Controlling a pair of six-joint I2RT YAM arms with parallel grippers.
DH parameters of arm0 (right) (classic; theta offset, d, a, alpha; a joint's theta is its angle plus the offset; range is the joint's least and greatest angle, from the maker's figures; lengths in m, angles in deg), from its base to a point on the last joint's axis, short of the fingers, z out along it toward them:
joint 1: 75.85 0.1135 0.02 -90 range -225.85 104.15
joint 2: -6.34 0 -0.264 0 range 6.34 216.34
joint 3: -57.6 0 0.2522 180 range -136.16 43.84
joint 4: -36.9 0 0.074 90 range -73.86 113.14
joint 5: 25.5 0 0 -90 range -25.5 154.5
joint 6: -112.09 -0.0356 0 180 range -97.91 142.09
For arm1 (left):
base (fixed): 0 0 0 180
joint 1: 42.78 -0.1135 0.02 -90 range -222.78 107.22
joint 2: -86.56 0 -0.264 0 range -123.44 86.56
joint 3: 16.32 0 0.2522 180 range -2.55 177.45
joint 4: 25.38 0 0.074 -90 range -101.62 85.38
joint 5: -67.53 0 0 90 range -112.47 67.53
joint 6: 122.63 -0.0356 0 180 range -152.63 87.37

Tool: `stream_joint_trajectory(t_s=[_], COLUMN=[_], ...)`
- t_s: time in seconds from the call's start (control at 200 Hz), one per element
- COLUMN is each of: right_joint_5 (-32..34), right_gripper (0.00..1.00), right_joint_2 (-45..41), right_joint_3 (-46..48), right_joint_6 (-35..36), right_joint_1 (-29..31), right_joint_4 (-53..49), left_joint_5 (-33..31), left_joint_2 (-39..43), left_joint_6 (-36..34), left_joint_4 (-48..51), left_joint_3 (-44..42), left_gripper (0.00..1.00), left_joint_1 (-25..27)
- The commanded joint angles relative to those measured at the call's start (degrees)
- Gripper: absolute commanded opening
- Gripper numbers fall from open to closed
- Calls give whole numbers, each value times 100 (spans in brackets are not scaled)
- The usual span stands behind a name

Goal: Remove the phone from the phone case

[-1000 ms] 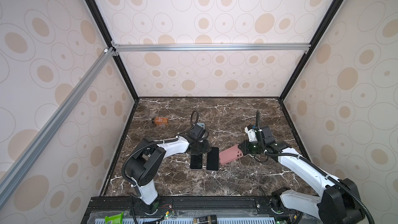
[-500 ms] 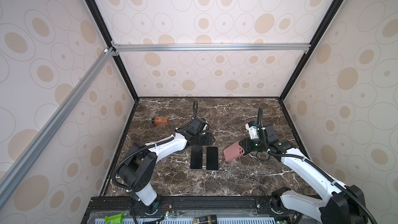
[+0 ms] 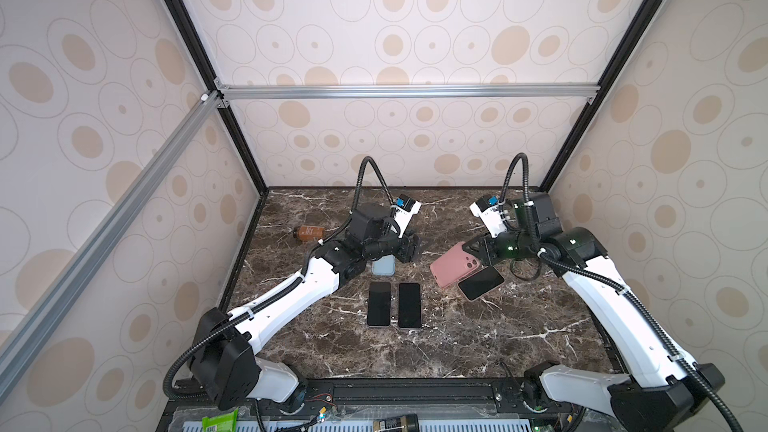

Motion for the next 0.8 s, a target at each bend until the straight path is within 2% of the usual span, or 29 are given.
stream_joint_trajectory(t_s=[0.0,0.06,0.22,0.405,0.795], right_joint_5=[-639,-754,-1027,-1113,-1355], right_gripper=[0,0,0,0,0], right_joint_2=[280,406,473,417,302], right_joint_3=[-396,-525,-628,-632,-503], right_joint_6=[347,322,313,346,297], right_joint_1=[-22,-23,-24,-22,-23], right_joint_4=[-928,-997,-978,-903,-705], left_joint_5=[37,144,-120,186,193], left_joint_2=[92,182,205,116,-106], left_joint_6=[-871,-1127,-1406,-1408,-1499], left_joint_4=[-48,-30,221,282,451], left_joint_3=[-64,-146,-172,-172,-149], left_gripper=[61,59,57,54,40], left_joint_1=[127,244,397,514,703])
